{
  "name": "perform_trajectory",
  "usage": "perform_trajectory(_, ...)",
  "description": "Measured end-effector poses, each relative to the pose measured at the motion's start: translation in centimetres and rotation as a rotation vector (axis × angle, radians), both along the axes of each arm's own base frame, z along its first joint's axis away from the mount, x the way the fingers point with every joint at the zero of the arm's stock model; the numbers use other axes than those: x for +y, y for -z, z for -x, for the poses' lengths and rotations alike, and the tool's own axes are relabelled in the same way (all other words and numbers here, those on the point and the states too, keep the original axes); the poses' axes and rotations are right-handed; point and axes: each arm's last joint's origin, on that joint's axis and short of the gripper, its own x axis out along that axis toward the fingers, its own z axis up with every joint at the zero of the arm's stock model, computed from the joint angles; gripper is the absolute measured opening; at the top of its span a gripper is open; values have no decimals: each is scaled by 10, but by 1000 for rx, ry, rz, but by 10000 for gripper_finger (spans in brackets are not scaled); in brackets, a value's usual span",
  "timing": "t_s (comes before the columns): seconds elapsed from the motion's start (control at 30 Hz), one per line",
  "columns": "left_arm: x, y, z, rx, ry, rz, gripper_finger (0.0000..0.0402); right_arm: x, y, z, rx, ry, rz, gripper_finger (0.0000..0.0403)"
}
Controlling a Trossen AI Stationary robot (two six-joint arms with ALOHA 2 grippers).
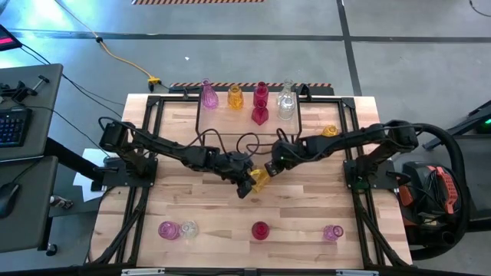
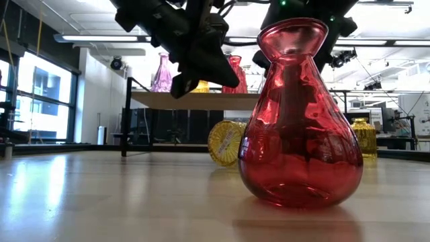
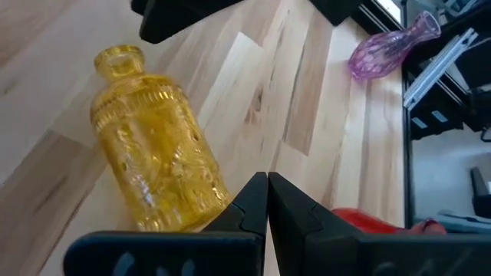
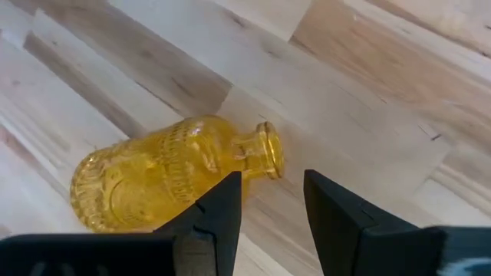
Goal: Sort vases onto shelf
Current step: Put the bottom yellow vase on the shelf and align it with the other yellow vase
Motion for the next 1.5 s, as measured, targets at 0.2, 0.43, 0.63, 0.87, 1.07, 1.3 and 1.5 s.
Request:
perform_trajectory(0.2, -1, 0, 0, 2, 3, 11, 3, -8, 2, -3, -10, -5, -17, 123)
perform_trajectory(0.43, -4, 3, 3, 45, 28, 10, 3, -5, -5, 7, 27, -37, -63, 123)
perform_trajectory(0.63, -8, 4, 5, 60, 48, 1, 3, 6, -45, 39, -16, -116, -67, 123)
perform_trajectory(0.87, -7, 5, 6, 76, 47, 1, 3, 2, -78, 94, -205, -68, 73, 123)
perform_trajectory(1.07, -6, 6, 7, 91, 63, 24, 3, 2, -33, 133, -603, 128, -53, 123)
perform_trajectory(1.3, 4, 5, 5, 82, 44, 40, 3, 2, -2, 136, -702, 147, -99, 123)
perform_trajectory(1.5, 6, 5, 4, 79, 38, 41, 3, 3, 12, 122, -661, 110, -91, 123)
